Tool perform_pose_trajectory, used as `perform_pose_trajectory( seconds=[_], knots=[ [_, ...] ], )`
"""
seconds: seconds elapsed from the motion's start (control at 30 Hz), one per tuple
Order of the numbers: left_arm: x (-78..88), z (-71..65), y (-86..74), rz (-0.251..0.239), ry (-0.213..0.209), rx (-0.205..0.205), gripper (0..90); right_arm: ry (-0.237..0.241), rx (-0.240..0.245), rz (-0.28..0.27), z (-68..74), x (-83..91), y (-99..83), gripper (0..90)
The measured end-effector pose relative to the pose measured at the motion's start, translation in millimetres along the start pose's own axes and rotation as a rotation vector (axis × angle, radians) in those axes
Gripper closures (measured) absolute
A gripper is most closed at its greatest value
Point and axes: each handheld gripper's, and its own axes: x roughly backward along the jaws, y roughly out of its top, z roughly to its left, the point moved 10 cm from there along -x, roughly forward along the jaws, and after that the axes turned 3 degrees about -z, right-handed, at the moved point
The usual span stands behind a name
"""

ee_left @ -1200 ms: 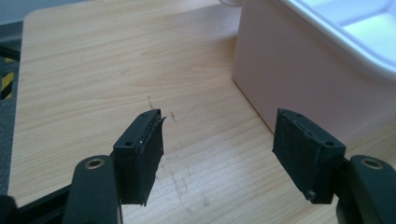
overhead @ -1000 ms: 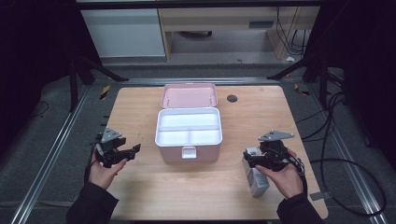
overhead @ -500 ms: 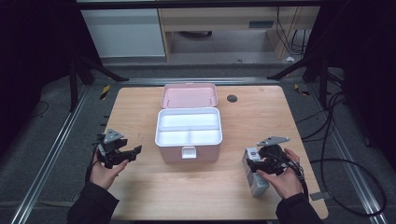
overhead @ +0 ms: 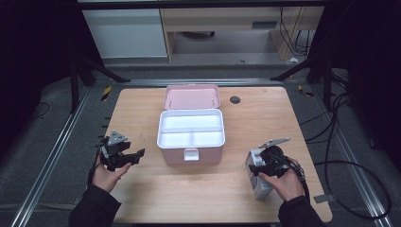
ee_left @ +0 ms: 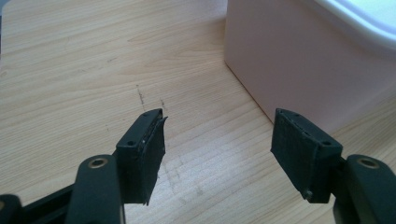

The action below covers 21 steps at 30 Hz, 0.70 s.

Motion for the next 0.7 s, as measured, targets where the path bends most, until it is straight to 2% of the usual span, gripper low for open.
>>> perform_pose_trajectory(
  seconds=[0.17, 0.3, 0.5, 0.6, 0.7],
  knots=[
    [-0.9, -0.9, -0.9, 0.006, -0.002, -0.003, 34.5, 0.004, -0.005, 0.024, 1.2, -1.2, -1.3, 45.1],
    [-0.8, -1.2, -0.6, 0.006, -0.003, -0.007, 34.6, -0.003, 0.012, 0.025, 0.5, 0.1, -0.2, 53.9],
    [-1.8, -1.8, -1.5, 0.008, -0.003, -0.004, 34.7, -0.001, 0.018, 0.027, -0.3, 0.2, -0.2, 53.9],
    [-1.6, -2.2, -1.7, 0.01, -0.005, -0.009, 34.7, -0.003, 0.015, 0.034, -0.1, 0.9, -2.9, 47.0],
    [-1.7, -2.3, -2.0, 0.013, -0.005, -0.011, 34.6, -0.002, 0.01, 0.061, -1.2, -1.5, -8.6, 48.8]
  ],
)
